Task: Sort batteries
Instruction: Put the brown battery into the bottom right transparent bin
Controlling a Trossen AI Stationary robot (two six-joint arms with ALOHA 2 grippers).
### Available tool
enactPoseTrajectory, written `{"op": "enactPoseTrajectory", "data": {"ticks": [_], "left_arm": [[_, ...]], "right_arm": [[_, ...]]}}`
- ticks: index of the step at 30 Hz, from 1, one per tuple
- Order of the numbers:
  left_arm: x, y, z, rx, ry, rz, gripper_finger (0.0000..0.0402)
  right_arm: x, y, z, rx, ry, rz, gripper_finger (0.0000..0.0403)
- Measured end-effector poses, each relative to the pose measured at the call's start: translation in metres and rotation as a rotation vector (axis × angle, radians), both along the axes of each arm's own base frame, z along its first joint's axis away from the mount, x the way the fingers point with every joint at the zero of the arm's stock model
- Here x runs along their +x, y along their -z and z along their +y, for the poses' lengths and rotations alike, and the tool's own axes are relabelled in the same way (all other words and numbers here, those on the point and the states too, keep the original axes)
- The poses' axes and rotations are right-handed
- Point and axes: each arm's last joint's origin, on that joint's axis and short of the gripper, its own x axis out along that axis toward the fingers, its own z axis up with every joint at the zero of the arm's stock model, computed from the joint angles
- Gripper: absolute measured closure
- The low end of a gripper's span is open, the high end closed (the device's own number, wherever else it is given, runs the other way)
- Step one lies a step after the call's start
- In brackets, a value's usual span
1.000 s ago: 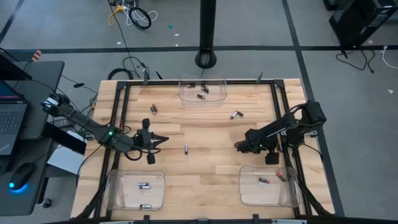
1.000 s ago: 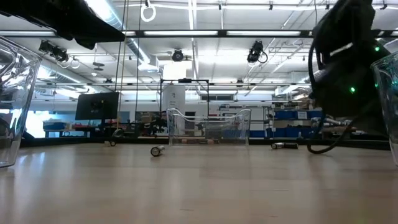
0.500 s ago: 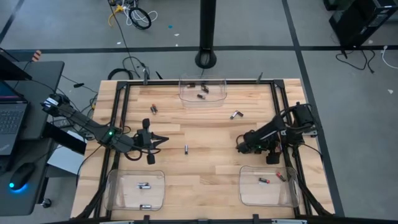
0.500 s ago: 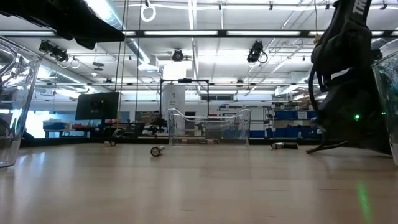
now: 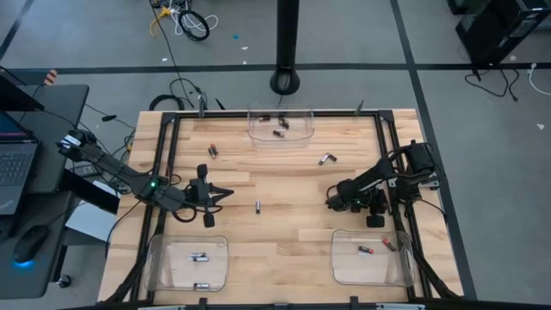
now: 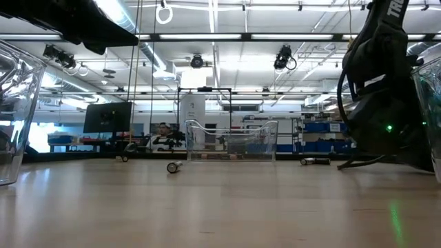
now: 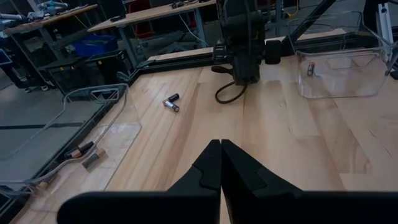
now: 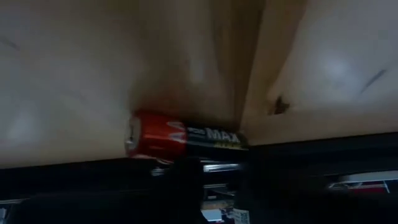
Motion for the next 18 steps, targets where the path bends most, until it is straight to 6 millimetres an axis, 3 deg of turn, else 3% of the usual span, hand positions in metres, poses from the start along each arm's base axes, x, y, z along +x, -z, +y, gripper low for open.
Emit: {"op": "enactPoseTrajectory", "data": {"ticks": [5,18], "left_arm": [[0.000,0.000,0.000,0.000,0.001,0.000,0.0391],[0.000,0.000,0.000,0.000,0.000,0.000,0.0391]], "right_arm": [[0.005,-0.002,0.000,-0.005,-0.042,-0.018,0.0391],[0.038,-0.018,0.004,-0.007,-0.091,-0.124,0.0389]]}}
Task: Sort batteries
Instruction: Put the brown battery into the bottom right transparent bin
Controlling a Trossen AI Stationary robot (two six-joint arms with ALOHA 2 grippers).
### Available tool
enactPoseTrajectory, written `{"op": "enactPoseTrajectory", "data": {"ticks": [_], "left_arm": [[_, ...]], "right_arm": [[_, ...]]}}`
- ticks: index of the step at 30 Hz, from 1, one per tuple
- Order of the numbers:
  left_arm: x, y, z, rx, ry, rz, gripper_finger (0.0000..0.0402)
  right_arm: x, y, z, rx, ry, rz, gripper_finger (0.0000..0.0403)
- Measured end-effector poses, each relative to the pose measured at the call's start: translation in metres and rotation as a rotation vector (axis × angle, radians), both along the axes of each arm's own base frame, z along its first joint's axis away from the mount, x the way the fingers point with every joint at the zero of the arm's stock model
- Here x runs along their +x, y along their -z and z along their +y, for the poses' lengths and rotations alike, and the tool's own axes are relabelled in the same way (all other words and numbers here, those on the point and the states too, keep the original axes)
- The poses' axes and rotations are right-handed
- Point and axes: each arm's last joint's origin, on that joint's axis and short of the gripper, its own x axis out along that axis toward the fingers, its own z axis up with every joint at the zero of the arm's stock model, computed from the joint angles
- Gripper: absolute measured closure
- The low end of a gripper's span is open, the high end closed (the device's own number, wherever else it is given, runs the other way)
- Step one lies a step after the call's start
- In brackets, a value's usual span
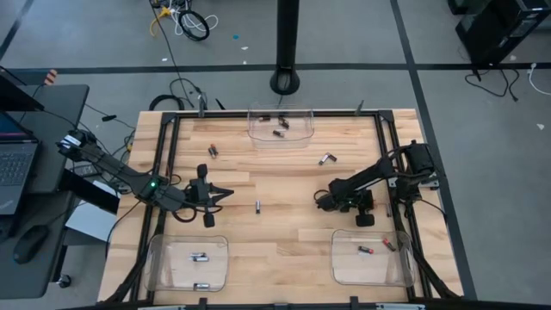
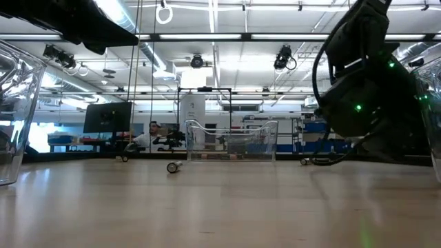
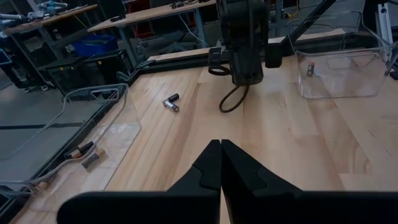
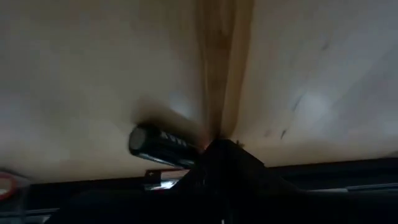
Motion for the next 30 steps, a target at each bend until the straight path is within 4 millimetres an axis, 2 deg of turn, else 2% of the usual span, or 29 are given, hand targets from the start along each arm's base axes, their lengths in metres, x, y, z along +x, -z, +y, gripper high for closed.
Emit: {"op": "enactPoseTrajectory", "data": {"ticks": [8,15,21,25,30], "left_arm": [[0.000,0.000,0.000,0.000,0.000,0.000,0.0391],[0.000,0.000,0.000,-0.001,0.000,0.000,0.0391],[0.000,0.000,0.000,-0.003,0.000,0.000,0.0391],[0.000,0.000,0.000,-0.002,0.000,0.000,0.0391],[0.000,0.000,0.000,-0.003,0.000,-0.001,0.0391]], "right_arm": [[0.004,-0.031,0.001,-0.019,-0.015,-0.056,0.0376],[-0.001,-0.055,0.016,0.070,-0.069,-0.261,0.0297],[-0.011,-0.048,0.029,0.099,-0.139,-0.256,0.0240],[-0.019,-0.041,0.034,0.131,-0.154,-0.242,0.0233],[-0.019,-0.039,0.036,0.141,-0.178,-0.263,0.0238]]}}
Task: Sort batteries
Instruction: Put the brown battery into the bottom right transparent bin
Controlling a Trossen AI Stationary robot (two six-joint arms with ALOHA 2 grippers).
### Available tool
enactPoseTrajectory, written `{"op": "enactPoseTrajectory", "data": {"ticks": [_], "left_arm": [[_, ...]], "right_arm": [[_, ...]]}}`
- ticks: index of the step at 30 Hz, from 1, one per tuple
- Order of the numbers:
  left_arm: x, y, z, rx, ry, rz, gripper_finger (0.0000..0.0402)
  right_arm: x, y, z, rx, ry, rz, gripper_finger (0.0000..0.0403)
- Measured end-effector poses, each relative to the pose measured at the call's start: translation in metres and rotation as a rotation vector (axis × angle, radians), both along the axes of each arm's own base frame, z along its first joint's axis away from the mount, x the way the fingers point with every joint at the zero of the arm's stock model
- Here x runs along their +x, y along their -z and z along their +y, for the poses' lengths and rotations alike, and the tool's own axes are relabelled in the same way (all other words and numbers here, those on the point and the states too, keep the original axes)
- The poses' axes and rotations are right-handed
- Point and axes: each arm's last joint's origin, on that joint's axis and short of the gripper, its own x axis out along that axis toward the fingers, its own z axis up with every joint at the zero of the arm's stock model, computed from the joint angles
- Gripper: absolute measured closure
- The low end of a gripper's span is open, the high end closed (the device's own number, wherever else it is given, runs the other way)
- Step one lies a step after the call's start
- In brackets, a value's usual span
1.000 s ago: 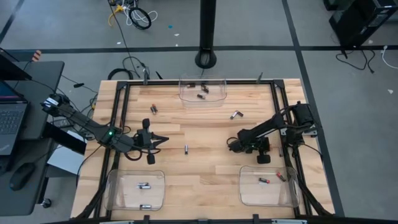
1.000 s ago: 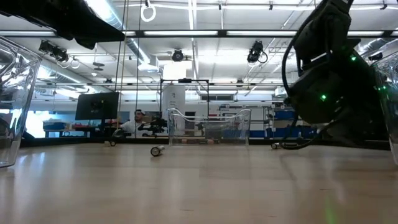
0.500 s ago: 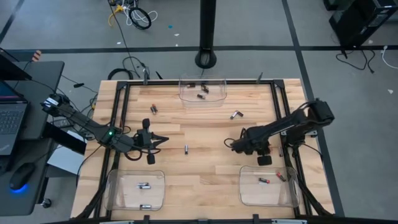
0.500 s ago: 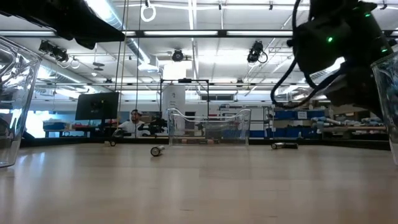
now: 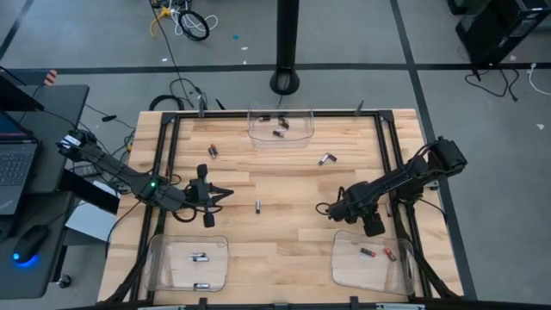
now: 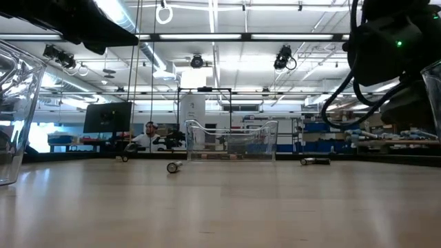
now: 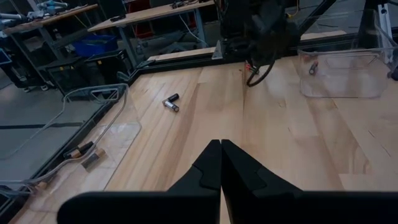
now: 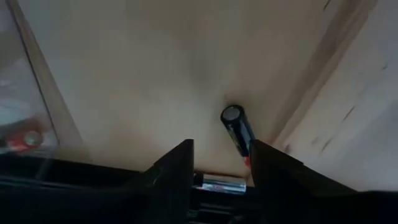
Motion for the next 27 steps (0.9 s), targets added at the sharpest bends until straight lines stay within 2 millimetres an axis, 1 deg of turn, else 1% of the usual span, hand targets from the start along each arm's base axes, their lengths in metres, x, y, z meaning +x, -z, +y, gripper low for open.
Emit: {"op": "enactPoseTrajectory", "data": {"ticks": [6,10,19,24,27], "left_arm": [[0.000,0.000,0.000,0.000,0.000,0.000,0.0391],[0.000,0.000,0.000,0.000,0.000,0.000,0.0391],[0.000,0.000,0.000,-0.001,0.000,0.000,0.0391],[0.000,0.000,0.000,-0.001,0.000,0.000,0.0391],[0.000,0.000,0.000,0.000,0.000,0.000,0.0391]], "right_arm": [[0.002,0.000,-0.003,-0.026,0.002,-0.009,0.0240],[0.007,-0.004,-0.003,-0.067,0.015,-0.033,0.0240],[0.013,-0.013,-0.001,-0.060,0.039,-0.043,0.0238],[0.013,-0.022,-0.002,-0.099,0.036,-0.004,0.0238],[0.015,-0.031,-0.004,-0.116,0.037,-0.018,0.0236]]}}
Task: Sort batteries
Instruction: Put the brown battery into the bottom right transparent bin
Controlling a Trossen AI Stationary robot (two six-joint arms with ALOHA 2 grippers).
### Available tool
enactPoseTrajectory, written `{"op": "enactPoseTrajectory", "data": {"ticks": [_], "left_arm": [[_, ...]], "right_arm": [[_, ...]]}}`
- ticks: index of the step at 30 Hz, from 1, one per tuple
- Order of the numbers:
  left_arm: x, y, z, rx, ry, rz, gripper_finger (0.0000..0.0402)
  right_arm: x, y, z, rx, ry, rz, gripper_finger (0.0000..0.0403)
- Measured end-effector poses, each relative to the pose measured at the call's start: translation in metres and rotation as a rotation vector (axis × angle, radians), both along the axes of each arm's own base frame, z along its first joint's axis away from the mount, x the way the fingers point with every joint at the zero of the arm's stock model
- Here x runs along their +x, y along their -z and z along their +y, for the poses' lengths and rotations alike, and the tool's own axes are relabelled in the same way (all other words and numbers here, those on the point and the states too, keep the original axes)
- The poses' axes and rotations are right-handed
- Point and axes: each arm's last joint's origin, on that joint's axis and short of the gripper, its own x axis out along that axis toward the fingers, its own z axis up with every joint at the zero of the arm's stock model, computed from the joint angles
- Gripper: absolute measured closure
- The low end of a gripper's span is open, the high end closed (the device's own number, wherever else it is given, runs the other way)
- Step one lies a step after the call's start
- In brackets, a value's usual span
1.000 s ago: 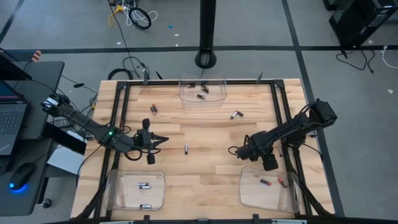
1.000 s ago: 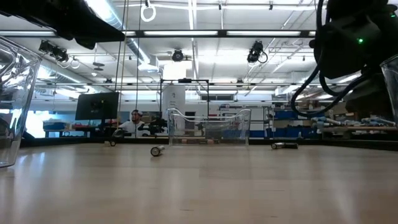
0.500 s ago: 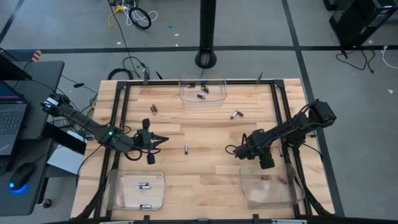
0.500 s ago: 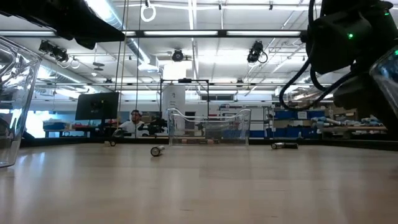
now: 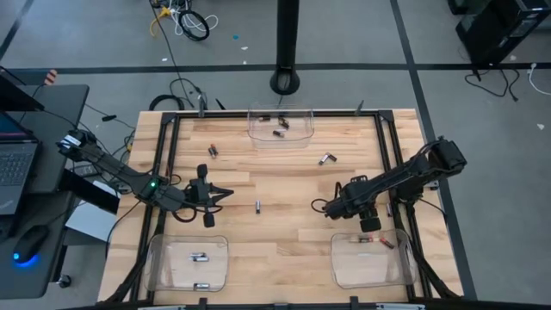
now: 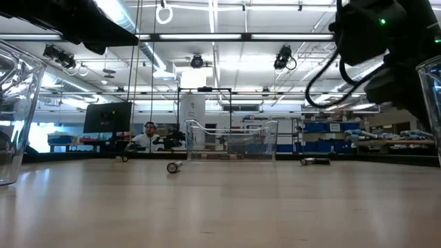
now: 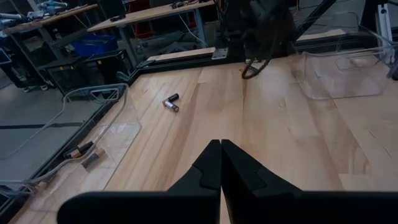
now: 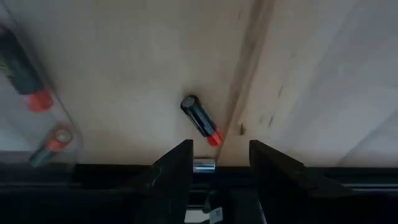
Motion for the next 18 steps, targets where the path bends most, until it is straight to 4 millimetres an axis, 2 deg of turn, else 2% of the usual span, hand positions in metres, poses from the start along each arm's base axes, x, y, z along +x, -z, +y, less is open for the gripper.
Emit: {"op": "enactPoseTrajectory", "data": {"ticks": [5,8,12,18], "left_arm": [[0.000,0.000,0.000,0.000,0.000,0.000,0.0391],[0.000,0.000,0.000,0.000,0.000,0.000,0.0391],[0.000,0.000,0.000,0.000,0.000,0.000,0.0391],[0.000,0.001,0.000,0.004,0.000,0.006,0.0391]], "right_arm": [[0.004,-0.016,-0.013,-0.005,0.049,-0.119,0.0238],[0.001,-0.017,-0.025,0.008,0.074,-0.156,0.0238],[-0.006,-0.004,-0.034,0.047,0.076,-0.131,0.0237],[-0.012,0.017,-0.030,0.107,0.013,-0.082,0.0237]]}}
